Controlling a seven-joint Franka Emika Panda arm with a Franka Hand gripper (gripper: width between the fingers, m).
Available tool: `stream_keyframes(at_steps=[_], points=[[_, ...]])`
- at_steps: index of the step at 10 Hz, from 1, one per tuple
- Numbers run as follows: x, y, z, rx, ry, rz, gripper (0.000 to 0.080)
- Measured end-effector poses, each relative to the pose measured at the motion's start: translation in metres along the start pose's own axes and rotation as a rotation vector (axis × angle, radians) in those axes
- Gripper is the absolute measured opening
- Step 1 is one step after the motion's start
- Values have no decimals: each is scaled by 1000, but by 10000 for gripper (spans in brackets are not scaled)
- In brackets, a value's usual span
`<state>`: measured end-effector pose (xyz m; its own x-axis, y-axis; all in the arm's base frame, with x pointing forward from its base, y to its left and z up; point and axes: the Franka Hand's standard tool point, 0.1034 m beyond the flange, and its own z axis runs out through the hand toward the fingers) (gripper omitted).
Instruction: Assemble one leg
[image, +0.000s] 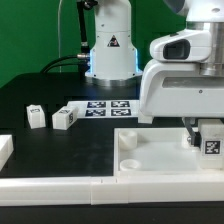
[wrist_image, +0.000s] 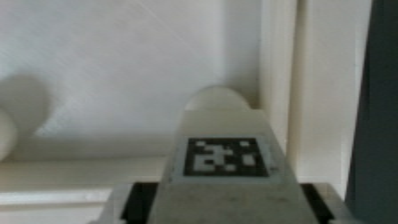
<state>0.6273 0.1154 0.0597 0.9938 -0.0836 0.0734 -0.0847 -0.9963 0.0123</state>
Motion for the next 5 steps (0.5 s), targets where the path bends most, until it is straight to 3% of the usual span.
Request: stream_keyframes(at_steps=[5], points=[[-1, -1, 1, 9, -5, 686, 287]])
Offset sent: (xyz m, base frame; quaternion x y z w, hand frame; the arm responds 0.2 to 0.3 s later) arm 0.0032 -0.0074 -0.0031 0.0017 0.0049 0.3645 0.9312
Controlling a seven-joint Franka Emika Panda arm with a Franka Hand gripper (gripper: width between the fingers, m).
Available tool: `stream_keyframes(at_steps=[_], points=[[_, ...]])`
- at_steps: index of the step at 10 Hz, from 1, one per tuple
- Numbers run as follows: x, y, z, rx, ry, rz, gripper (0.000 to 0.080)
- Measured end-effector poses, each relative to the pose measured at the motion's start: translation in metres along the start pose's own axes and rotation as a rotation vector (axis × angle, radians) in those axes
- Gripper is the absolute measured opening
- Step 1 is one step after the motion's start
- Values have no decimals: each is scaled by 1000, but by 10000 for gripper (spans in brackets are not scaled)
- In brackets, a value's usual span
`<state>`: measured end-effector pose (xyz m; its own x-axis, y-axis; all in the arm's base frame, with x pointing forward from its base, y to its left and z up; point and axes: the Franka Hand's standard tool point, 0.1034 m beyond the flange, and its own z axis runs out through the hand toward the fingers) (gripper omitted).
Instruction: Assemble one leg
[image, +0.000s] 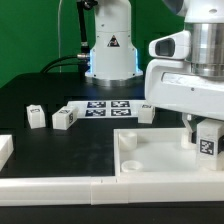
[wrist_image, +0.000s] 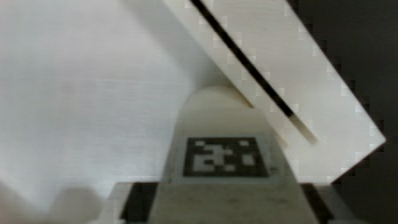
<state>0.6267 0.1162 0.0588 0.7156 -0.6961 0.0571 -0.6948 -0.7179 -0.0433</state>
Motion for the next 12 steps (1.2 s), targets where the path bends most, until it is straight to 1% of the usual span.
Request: stream_keyframes(at_steps=[1, 2, 4, 5, 6, 8, 10, 11, 12], points=[[-2, -1, 0, 1, -4, 181, 287], [-3, -1, 0, 0, -4, 285, 287], [-6, -3, 1, 2, 0, 648, 287], [-5, -3, 1, 2, 1, 710, 287], [-5, -3, 1, 5, -4, 852, 287], [-4, -2, 1, 8, -13, 945, 287], [-4, -2, 2, 8, -13, 921, 287], [-4, -2, 2, 8, -13, 872, 494], [-4, -2, 2, 9, -14, 834, 494]])
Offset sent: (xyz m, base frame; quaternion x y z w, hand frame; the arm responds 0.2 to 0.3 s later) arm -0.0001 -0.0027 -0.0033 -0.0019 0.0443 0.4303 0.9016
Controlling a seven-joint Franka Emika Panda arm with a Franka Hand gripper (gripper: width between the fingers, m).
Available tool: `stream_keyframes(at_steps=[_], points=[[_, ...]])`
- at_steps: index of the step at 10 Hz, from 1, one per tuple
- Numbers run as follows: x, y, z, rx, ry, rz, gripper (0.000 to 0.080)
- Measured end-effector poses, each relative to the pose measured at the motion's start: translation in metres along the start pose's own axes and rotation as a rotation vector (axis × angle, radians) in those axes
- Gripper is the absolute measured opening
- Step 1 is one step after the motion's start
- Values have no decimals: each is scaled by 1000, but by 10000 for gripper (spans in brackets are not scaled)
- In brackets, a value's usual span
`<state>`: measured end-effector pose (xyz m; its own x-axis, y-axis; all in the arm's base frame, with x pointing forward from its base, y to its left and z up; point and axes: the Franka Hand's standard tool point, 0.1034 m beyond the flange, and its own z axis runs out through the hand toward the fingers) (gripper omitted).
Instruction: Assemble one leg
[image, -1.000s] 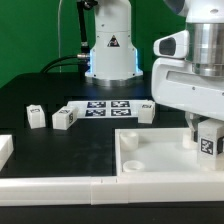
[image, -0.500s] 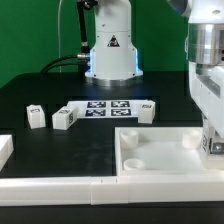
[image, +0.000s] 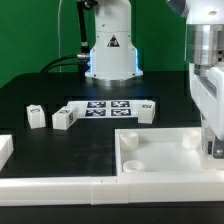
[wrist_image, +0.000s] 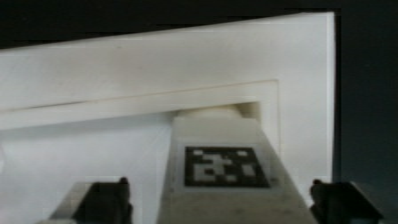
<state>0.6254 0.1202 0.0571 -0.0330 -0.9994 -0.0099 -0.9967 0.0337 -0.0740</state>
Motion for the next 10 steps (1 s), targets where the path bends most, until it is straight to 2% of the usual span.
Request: stream_keyframes(at_steps=[1, 2, 7, 10], points=[[0, 0, 0, 0, 0, -130, 620], [-2, 0, 0, 1, -1, -220, 641], [-7, 2, 0, -11, 22, -943, 649], [-1, -2, -2, -20, 29, -1263, 649]])
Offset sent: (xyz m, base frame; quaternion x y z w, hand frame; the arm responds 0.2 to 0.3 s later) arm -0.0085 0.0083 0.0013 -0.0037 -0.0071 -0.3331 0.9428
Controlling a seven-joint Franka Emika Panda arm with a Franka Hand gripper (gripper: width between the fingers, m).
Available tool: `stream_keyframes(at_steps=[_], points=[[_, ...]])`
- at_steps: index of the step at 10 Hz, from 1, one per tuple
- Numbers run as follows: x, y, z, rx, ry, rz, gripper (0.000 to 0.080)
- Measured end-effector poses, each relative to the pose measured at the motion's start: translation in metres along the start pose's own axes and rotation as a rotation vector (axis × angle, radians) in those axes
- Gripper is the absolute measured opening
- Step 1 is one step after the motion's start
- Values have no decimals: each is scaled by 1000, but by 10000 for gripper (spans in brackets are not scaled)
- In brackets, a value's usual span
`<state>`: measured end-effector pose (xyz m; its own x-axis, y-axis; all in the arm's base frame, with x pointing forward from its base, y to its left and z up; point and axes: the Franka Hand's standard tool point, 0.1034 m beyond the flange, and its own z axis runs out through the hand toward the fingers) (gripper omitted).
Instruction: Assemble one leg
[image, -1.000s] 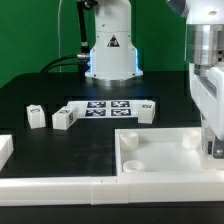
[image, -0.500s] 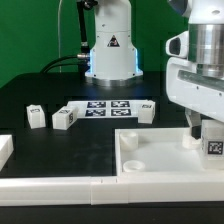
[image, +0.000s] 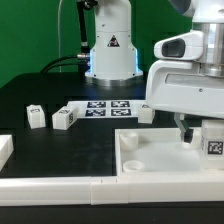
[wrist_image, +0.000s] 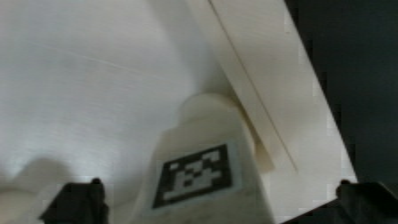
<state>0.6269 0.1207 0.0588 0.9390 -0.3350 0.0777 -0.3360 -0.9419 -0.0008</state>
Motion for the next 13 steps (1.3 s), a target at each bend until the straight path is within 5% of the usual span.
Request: stream_keyframes(at_steps=[3, 5, 13], points=[[1, 2, 0, -4, 4, -69, 625], [1, 2, 0, -4, 3, -70, 290], [5, 21, 2, -33, 2, 251, 290]])
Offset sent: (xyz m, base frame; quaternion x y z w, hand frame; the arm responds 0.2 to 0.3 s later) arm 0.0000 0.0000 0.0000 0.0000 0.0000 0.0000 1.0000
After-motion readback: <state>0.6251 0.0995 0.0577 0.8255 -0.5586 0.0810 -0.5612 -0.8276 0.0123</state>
